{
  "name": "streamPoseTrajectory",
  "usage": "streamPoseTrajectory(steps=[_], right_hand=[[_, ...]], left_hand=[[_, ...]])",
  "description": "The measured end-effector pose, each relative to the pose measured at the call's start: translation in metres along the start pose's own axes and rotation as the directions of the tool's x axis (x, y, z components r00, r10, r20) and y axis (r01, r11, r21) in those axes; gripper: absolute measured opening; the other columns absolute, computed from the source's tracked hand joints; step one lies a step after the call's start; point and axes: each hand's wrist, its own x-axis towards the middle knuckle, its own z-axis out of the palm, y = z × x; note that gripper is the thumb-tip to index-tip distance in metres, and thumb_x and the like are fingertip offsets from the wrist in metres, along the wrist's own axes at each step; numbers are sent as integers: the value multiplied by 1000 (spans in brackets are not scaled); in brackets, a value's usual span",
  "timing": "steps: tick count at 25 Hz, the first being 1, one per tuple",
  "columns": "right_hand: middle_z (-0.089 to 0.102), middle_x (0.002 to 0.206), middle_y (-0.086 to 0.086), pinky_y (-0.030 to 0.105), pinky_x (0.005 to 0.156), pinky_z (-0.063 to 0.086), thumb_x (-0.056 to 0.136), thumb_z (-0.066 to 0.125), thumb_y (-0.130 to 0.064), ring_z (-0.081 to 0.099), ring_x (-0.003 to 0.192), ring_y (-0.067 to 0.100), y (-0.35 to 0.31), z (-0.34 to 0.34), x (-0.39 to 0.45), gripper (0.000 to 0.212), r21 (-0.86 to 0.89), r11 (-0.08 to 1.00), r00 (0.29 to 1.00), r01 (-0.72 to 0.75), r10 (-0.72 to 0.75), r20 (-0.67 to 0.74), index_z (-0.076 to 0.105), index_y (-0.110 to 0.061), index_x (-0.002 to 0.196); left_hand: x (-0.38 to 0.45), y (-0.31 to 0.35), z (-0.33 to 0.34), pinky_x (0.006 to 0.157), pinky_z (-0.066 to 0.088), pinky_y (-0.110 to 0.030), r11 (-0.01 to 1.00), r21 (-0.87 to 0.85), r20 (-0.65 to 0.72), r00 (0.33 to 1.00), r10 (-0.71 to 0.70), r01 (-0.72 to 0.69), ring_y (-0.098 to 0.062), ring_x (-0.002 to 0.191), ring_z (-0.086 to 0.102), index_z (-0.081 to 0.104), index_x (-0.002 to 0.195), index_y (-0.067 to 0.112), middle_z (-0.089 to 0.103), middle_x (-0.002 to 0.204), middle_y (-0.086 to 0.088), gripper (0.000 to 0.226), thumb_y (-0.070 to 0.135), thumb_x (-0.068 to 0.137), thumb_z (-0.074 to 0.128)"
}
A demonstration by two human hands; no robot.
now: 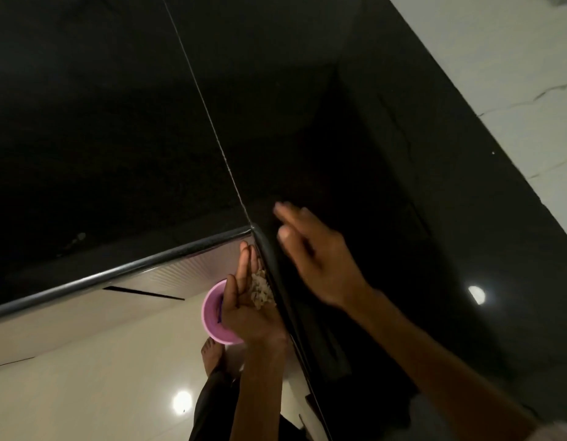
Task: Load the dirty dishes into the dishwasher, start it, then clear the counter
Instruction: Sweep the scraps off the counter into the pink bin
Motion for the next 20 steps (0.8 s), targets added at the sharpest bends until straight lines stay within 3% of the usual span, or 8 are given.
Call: streamPoseTrajectory(steps=[2,5,8,12,14,17,18,20], right_hand=[[37,153,5,36,120,24,102,40,-40,29,141,8,14,-25,65,52,-113,992,985,-58,38,-169,37,-15,148],[11,163,4,41,122,8,101,29,-54,8,149,15,41,-54,180,68,-310,946,995,-94,93,-17,14,-15,155],[7,163,7,46,122,4,101,25,-55,3,150,19,67,-60,254,71,-453,885,984,-105,160,85,11,-11,155],[17,161,11,46,121,14,102,29,-46,11,150,21,53,-23,190,64,-571,777,962,265,-176,207,22,-8,153],[14,162,8,41,123,5,102,28,-47,6,150,19,38,-8,98,63,-454,741,851,495,-305,428,22,-11,153],[15,162,6,33,121,-9,102,40,-42,1,150,17,17,2,-28,61,-178,717,550,674,-326,769,22,-13,153],[21,161,7,34,122,-4,101,45,-37,6,150,17,20,-7,-37,59,-100,744,547,660,-385,743,28,-12,151],[37,154,8,39,121,18,101,47,-30,25,146,16,42,-37,-6,49,-101,860,800,500,-414,434,43,-8,144]], left_hand=[[-1,0,4,102,45,-38,1000,-27,7,1000,15,-15,-24,121,60,68,120,7,60,134,-11,49,31,87,41],[-5,2,10,90,55,-31,1000,21,-38,999,10,-9,-22,114,64,57,133,5,65,127,-9,60,34,83,43],[-7,2,12,80,59,-29,999,49,-78,997,27,-23,-21,106,68,59,131,4,67,123,-9,60,34,82,43],[-5,1,12,80,59,-29,998,67,-143,989,23,-14,-20,101,70,68,120,8,69,118,-9,53,34,79,46],[-3,3,9,83,58,-30,998,65,-105,994,16,-9,-21,104,69,76,106,11,71,113,-7,44,32,86,43],[-3,7,4,77,57,-26,993,105,-86,995,-47,56,-16,85,73,81,86,13,75,94,-4,47,33,94,39],[-2,6,5,77,57,-27,994,98,-62,997,-52,57,-16,86,73,80,87,12,75,95,-5,43,33,89,43],[0,3,5,84,57,-32,996,88,-40,999,-1,4,-22,107,68,77,99,8,72,113,-9,40,32,78,53]])
